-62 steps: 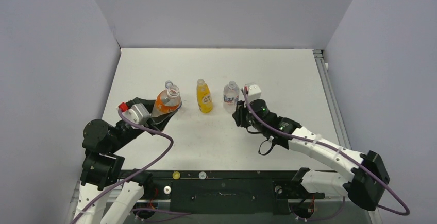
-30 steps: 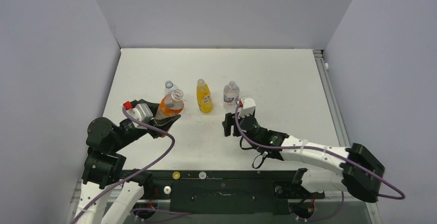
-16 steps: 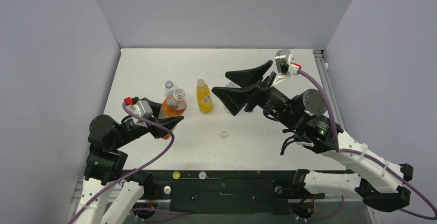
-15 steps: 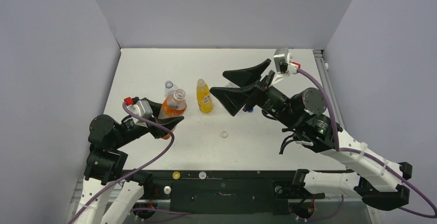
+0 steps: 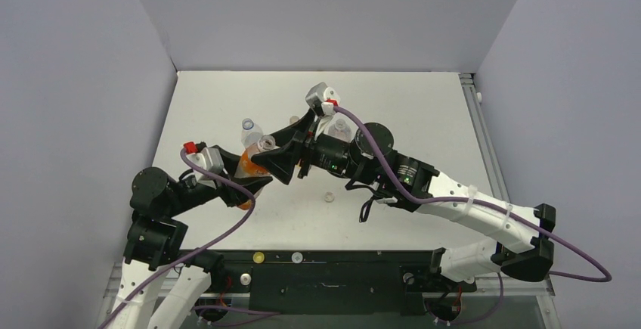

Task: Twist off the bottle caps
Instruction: Place the bottle cap at the center of the board, then place the plastic bottle at the center of the board.

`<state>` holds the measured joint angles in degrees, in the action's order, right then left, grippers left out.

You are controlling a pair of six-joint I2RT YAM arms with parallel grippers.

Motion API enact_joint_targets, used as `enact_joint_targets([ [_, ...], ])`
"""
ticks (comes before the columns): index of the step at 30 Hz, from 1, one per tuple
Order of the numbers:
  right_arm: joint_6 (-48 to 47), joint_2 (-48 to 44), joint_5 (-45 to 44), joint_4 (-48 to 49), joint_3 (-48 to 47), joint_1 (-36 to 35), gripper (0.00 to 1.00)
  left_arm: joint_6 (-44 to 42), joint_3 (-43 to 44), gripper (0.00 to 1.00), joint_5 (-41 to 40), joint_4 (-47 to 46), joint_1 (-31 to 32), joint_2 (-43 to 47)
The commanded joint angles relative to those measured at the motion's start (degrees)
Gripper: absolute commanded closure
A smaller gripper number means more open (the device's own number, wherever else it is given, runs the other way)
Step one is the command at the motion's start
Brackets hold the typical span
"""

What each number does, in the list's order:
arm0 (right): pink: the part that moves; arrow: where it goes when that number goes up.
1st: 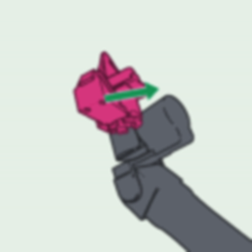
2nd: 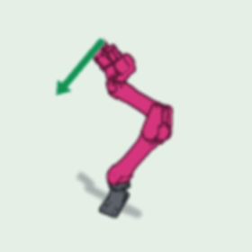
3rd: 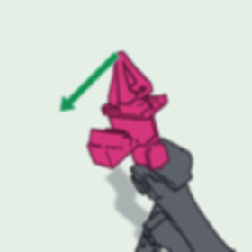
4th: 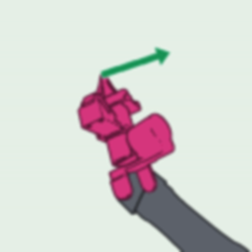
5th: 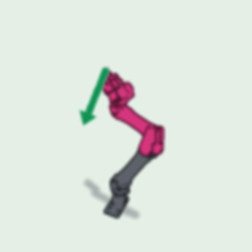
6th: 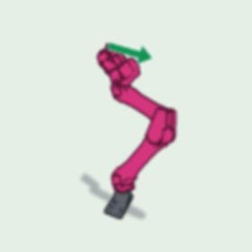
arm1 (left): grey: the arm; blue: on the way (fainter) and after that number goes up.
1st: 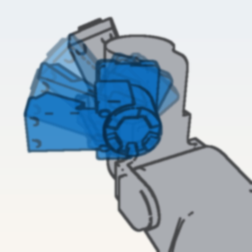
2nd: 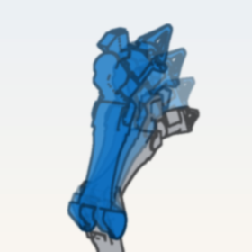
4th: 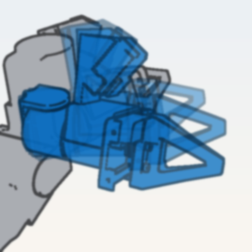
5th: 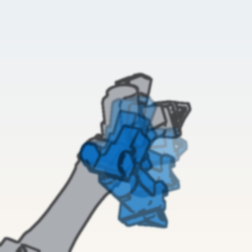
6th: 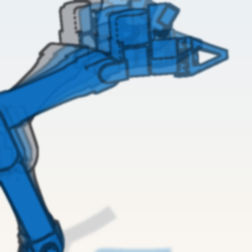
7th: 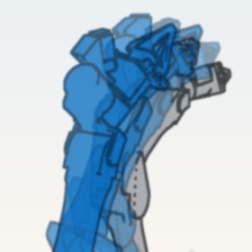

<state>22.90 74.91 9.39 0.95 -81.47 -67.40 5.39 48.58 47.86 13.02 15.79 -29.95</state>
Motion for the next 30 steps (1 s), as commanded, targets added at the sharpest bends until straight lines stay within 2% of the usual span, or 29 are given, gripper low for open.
enact_joint_targets([
  [1,-1.31,-0.15,-1.39,1.41,-5.09,-1.28,0.55,1.89,2.40,0.94,2.81,-3.04,0.02,-0.42],
  [2,-1.20,0.47,-1.65,1.19,-5.27,-1.35,0.60,2.12,2.51,0.94,3.31,-3.14,-0.02,-0.42],
  [3,-0.99,0.74,-2.20,0.75,-5.63,-1.49,0.73,2.51,2.59,0.93,3.98,-3.23,0.02,-0.40],
  [4,-0.96,1.26,-2.67,0.38,-5.85,-1.55,0.80,2.69,2.91,0.90,4.39,-3.29,-0.04,-0.42],
  [5,-1.09,1.68,-3.78,-0.49,-6.23,-1.69,0.96,3.22,3.14,0.86,5.13,-3.36,-0.05,-0.48],
  [7,-1.83,1.50,-5.92,-2.89,-6.23,-1.67,1.00,4.43,3.84,0.48,5.56,-3.37,-0.03,-0.62],
  [8,-2.30,1.31,-8.08,-3.46,-6.02,-1.68,1.00,4.93,4.47,0.12,5.57,-3.32,-0.01,-0.63],
  [9,-3.68,0.72,-9.88,-4.54,-5.48,-1.68,1.00,5.28,4.80,0.04,5.40,-2.88,0.01,-0.59],
  [10,-5.28,0.39,-13.11,-5.96,-5.29,-1.69,1.00,5.22,5.37,0.01,5.18,-2.63,0.00,-0.52],
  [14,-10.10,-1.53,-19.83,-10.66,-4.17,-1.40,1.00,-1.77,7.09,0.03,1.39,2.14,-0.06,0.81],
  [18,-12.38,-3.66,-23.62,-14.00,0.42,0.52,1.00,-9.71,9.25,0.03,-5.52,10.82,0.01,2.84],
  [20,-12.80,-4.77,-25.86,-14.11,4.63,1.72,1.00,-10.10,9.85,0.03,-10.54,14.49,-0.05,3.74],
  [24,-12.32,-5.64,-28.77,-9.66,13.87,4.06,1.00,-7.76,9.01,0.03,-25.38,19.14,-0.06,3.27],
  [30,-12.05,-1.97,-32.03,0.27,20.85,4.73,1.00,-7.15,5.84,0.03,-36.55,21.82,-0.03,0.85],
])
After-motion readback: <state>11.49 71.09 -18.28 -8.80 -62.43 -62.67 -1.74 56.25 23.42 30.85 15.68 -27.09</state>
